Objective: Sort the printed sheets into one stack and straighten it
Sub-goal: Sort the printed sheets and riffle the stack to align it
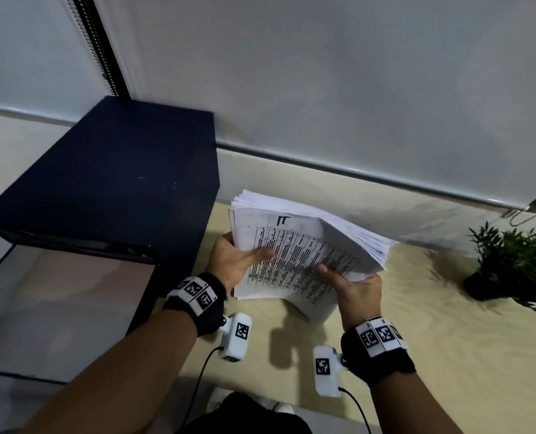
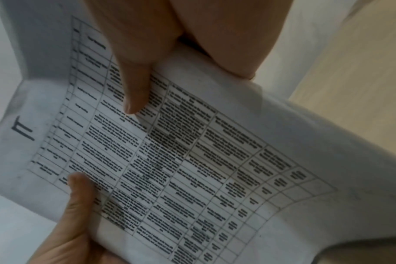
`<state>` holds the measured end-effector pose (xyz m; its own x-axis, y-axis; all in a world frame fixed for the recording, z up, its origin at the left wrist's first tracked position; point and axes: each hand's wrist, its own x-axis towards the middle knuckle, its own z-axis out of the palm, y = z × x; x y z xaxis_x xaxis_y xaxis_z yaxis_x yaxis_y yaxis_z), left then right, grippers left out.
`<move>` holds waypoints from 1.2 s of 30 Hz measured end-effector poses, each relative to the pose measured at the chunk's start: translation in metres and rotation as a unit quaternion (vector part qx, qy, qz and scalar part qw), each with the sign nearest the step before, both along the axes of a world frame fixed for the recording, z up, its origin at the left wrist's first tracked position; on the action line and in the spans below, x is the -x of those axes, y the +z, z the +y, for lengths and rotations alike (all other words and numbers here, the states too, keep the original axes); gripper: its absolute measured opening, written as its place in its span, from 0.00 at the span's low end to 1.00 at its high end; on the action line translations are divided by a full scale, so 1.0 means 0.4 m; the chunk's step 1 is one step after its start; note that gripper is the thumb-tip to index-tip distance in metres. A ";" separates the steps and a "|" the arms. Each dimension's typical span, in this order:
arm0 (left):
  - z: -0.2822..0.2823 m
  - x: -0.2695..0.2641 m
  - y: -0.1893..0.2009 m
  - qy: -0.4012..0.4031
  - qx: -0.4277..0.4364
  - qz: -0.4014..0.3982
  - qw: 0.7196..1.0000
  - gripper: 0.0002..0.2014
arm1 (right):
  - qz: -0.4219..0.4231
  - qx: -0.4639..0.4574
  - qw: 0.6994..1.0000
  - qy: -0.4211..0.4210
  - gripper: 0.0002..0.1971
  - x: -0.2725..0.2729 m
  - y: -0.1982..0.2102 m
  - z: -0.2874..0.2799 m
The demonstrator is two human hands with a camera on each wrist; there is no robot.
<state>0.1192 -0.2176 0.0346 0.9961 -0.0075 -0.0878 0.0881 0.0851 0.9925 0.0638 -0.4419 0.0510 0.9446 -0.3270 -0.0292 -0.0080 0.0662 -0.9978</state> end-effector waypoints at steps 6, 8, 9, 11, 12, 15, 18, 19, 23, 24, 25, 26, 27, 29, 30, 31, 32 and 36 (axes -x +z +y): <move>0.012 0.004 -0.014 -0.051 -0.013 0.006 0.999 0.30 | 0.018 0.007 1.000 0.011 0.19 0.021 -0.003 -0.007; 0.017 0.000 -0.010 -0.044 0.000 -0.007 0.999 0.35 | 0.024 0.000 1.000 0.003 0.22 0.020 -0.003 -0.011; 0.017 0.002 -0.008 -0.046 0.005 -0.020 0.999 0.36 | 0.026 -0.005 1.000 -0.002 0.24 0.020 -0.005 -0.014; 0.011 0.012 0.005 -0.060 0.014 -0.039 0.997 0.37 | 0.027 -0.004 1.000 -0.007 0.26 0.022 -0.001 -0.015; 0.007 0.016 0.009 -0.063 0.022 -0.044 0.997 0.38 | 0.026 0.002 1.000 -0.007 0.26 0.023 0.003 -0.015; 0.001 0.023 0.030 -0.045 0.072 -0.049 0.995 0.45 | -0.001 0.019 1.000 -0.003 0.23 0.023 0.027 -0.011; -0.007 0.030 0.054 -0.054 0.082 -0.054 0.994 0.49 | -0.030 0.020 0.999 -0.020 0.24 0.011 0.042 -0.011; -0.007 0.030 0.063 -0.054 0.089 -0.054 0.993 0.50 | -0.035 0.013 0.999 -0.027 0.24 0.007 0.046 -0.011; -0.010 0.027 0.114 -0.052 0.109 -0.086 0.989 0.55 | -0.065 0.018 0.997 -0.042 0.28 0.004 0.071 -0.013; -0.010 0.025 0.126 -0.043 0.116 -0.090 0.988 0.59 | -0.070 0.019 0.996 -0.045 0.28 0.003 0.075 -0.014; -0.012 0.025 0.136 -0.035 0.118 -0.091 0.988 0.61 | -0.075 0.018 0.996 -0.050 0.27 0.002 0.079 -0.014; -0.015 0.026 0.148 -0.029 0.118 -0.092 0.988 0.61 | -0.079 0.015 0.995 -0.054 0.27 0.001 0.083 -0.013; -0.018 0.028 0.153 -0.024 0.117 -0.093 0.988 0.60 | -0.079 0.012 0.995 -0.057 0.26 -0.001 0.086 -0.010; -0.019 0.026 0.160 -0.023 0.118 -0.084 0.989 0.57 | -0.083 0.014 0.995 -0.061 0.25 -0.003 0.087 -0.006; -0.018 0.026 0.162 -0.030 0.122 -0.079 0.989 0.58 | -0.088 0.017 0.994 -0.063 0.26 -0.003 0.085 -0.005; -0.017 0.026 0.164 -0.036 0.121 -0.078 0.989 0.58 | -0.091 0.019 0.993 -0.066 0.27 -0.004 0.086 -0.006; -0.014 0.023 0.161 -0.038 0.114 -0.076 0.990 0.55 | -0.095 0.020 0.993 -0.067 0.28 -0.007 0.083 -0.006; -0.022 0.016 0.136 -0.053 0.052 -0.071 0.995 0.37 | -0.084 0.030 0.994 -0.067 0.25 -0.014 0.055 -0.006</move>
